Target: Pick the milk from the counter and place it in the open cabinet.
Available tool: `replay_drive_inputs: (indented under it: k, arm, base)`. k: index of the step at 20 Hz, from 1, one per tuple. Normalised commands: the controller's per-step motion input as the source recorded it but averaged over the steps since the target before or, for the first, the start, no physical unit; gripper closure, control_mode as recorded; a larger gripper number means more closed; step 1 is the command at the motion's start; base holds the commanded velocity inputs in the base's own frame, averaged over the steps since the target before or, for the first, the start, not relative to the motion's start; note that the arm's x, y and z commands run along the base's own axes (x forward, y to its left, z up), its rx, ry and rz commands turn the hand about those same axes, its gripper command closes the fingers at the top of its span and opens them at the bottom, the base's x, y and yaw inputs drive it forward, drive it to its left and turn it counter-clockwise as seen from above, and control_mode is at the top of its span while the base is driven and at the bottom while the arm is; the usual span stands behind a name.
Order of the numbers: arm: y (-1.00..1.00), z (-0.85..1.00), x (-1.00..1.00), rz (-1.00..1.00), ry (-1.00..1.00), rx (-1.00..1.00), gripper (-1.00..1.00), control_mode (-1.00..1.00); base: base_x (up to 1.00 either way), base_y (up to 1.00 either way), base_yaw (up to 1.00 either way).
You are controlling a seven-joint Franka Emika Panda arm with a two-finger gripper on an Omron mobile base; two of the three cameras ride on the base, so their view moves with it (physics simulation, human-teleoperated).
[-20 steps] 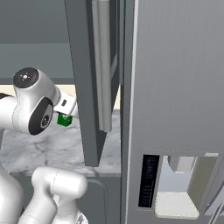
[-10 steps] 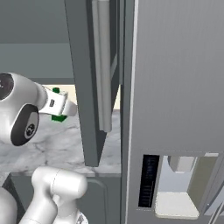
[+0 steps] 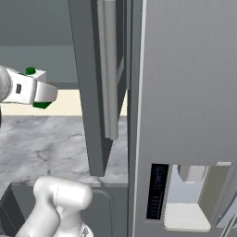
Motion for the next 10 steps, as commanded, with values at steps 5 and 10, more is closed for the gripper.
replay_drive_inputs:
  k: [5,10]
  arm:
    - [0.19,0.52,0.04,0.01,-0.15,0.0,1.0,-1.0]
    - [0.03,0.08,0.67,0.01,0.02,0.0,1.0,-1.0]
  base:
    - [0.0,0.0,0.0]
    - [0.0,0.0,0.0]
